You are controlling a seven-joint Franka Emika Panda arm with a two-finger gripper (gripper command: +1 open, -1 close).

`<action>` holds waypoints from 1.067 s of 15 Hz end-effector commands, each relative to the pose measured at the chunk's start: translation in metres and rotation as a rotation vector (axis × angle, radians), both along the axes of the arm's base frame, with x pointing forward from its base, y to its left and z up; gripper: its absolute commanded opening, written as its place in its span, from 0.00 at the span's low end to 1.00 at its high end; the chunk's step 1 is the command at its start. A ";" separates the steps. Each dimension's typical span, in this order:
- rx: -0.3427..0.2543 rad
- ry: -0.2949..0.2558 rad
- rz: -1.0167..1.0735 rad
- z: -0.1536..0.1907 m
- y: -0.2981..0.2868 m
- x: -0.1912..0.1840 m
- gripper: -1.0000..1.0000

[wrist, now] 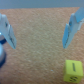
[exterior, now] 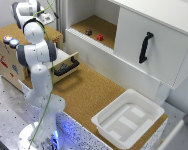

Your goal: Move the red light switch to turn off the red light

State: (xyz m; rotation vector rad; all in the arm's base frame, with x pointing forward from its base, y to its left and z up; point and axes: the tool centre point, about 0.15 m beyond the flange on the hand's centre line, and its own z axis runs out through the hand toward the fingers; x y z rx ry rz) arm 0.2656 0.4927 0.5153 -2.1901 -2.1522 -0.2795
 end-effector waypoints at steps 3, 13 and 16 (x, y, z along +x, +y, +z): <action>-0.138 0.013 0.063 0.024 0.061 -0.083 1.00; -0.201 0.067 -0.005 0.009 0.112 -0.124 0.00; -0.229 0.053 -0.003 0.007 0.115 -0.119 0.00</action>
